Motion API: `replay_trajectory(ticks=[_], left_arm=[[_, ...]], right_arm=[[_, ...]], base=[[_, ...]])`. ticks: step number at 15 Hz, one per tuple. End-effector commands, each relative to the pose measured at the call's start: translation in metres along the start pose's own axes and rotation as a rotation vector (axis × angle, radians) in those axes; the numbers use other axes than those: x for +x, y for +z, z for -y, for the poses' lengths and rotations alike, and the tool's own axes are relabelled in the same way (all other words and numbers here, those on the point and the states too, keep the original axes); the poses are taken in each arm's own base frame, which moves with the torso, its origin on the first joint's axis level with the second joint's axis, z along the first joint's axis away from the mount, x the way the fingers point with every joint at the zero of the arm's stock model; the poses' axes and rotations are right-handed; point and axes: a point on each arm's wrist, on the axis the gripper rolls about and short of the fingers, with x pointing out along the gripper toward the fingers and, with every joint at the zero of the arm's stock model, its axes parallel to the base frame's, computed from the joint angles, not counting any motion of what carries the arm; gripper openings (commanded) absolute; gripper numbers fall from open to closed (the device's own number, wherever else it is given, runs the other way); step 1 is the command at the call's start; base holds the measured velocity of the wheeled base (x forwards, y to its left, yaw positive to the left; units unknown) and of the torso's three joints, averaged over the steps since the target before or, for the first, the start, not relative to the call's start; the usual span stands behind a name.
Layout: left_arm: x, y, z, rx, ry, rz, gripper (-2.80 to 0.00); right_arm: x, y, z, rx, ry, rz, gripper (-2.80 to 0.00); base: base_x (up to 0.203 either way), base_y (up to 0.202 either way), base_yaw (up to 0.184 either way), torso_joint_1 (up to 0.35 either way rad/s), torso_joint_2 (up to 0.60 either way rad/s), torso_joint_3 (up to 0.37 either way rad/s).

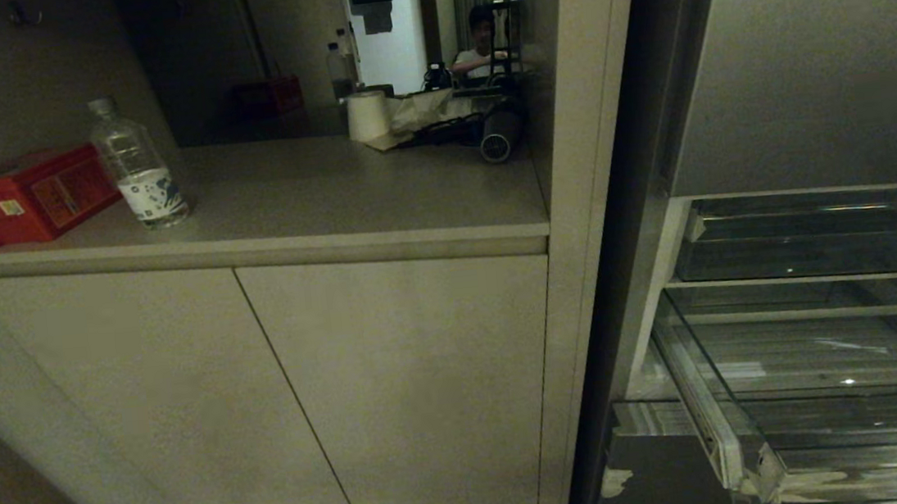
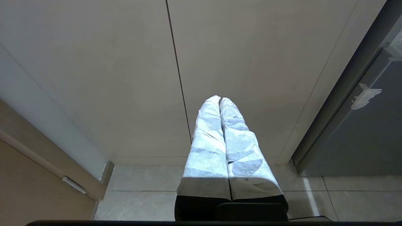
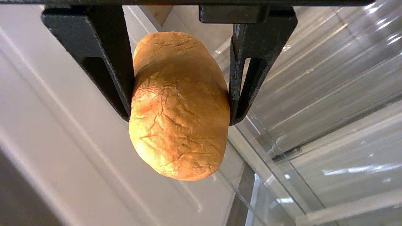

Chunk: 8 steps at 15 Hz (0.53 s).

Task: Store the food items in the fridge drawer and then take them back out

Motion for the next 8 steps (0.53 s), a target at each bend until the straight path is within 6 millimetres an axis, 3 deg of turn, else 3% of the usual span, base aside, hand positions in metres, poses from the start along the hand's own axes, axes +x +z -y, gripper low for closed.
replay_trajectory(ticks=[1, 8], left_arm=[[0.0, 0.0, 0.0, 0.0, 0.0, -0.003, -2.8], [0.0, 0.0, 0.0, 0.0, 0.001, -0.003, -2.8]], right_arm=[[-0.032, -0.007, 0.007, 0.02, -0.021, 0.088, -2.8], [-0.072, -0.033, 0.011, -0.001, -0.001, 0.328, -2.8]], base=[[0.0, 0.0, 0.0, 0.0, 0.0, 0.0], [0.0, 0.0, 0.0, 0.0, 0.0, 0.0]])
